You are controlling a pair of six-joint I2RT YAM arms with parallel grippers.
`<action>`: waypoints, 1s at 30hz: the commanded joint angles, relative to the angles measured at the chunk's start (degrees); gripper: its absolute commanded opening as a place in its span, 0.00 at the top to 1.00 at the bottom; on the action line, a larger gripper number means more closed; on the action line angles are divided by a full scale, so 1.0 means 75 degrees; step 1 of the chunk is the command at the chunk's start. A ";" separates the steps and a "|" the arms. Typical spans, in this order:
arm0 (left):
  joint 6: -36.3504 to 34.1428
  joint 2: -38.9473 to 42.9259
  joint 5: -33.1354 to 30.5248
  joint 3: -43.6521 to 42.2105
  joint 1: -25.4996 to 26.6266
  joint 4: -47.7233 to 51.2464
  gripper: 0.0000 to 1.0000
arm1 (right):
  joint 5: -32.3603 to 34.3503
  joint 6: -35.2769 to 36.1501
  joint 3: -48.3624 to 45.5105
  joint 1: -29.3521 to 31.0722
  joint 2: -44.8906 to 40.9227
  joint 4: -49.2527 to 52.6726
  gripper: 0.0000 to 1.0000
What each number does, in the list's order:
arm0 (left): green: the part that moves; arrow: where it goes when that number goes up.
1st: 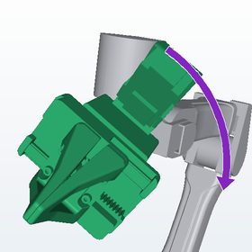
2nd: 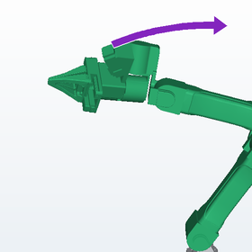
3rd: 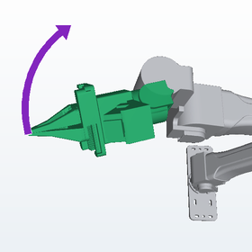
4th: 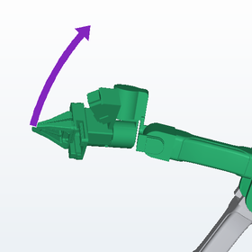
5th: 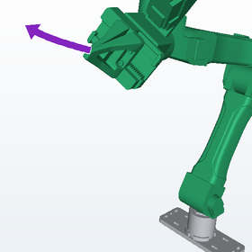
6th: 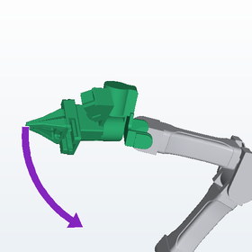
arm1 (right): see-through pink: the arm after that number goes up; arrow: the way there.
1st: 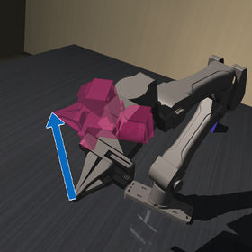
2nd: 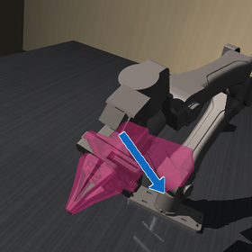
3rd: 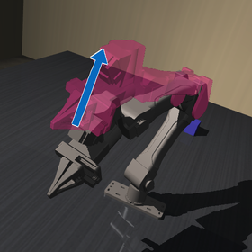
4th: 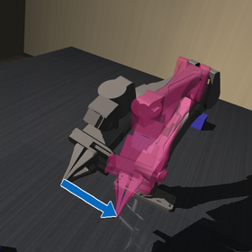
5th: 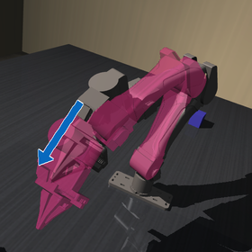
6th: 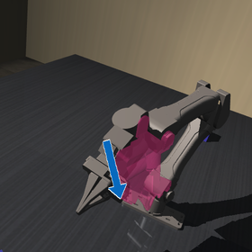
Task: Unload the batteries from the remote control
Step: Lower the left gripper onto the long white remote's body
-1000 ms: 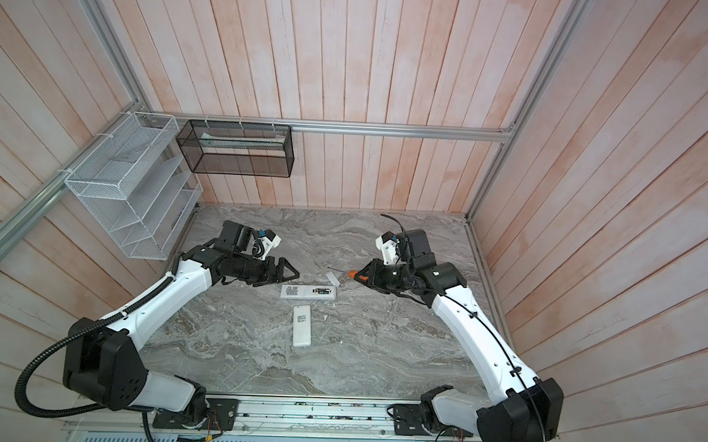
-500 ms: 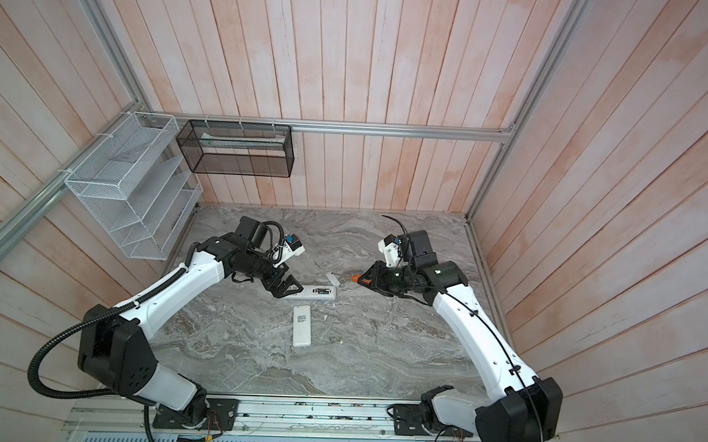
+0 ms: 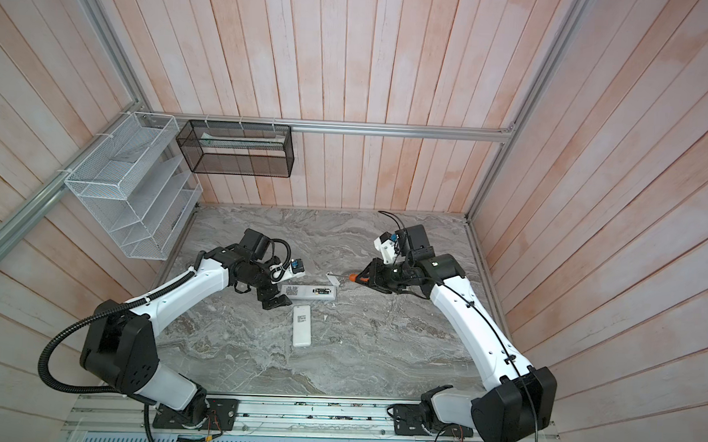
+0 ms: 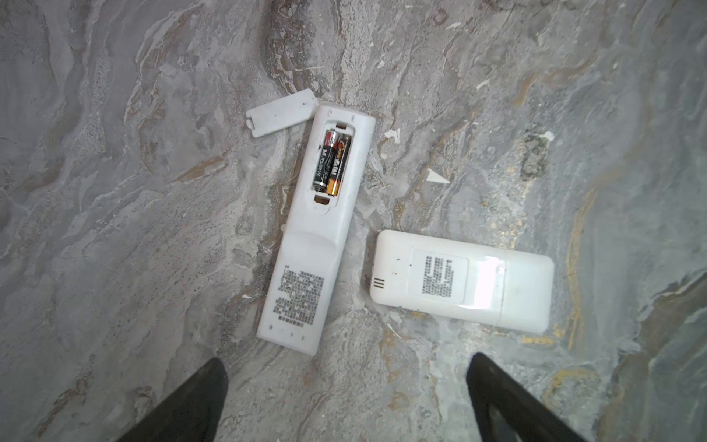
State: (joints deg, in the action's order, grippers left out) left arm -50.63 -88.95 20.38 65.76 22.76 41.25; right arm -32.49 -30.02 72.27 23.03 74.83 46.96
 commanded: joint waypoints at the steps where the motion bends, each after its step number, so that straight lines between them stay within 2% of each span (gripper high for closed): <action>1: -0.0709 -0.0230 -0.0359 -0.0272 -0.0047 -0.0378 0.03 | -0.0168 -0.0095 0.0008 -0.0039 -0.0198 0.0024 0.92; 5: -0.0746 -0.0315 -0.0628 -0.0526 -0.0041 -0.0926 0.08 | -0.0218 -0.0363 -0.0248 -0.0044 -0.0353 -0.0198 0.93; 12: -0.0744 -0.0781 -0.0494 -0.0465 -0.0109 -0.1397 0.13 | -0.0216 -0.0646 -0.0475 -0.0034 -0.0438 -0.0370 0.93; 30: -0.0835 -0.1876 -0.0735 -0.0043 -0.0277 -0.1692 0.15 | -0.0413 -0.0598 -0.0323 -0.0026 0.0067 -0.0584 0.93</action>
State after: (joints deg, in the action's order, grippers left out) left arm -55.96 -101.27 15.75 63.88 20.99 29.85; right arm -34.24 -34.94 69.14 22.98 74.61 43.64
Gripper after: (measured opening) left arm 0.851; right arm 0.282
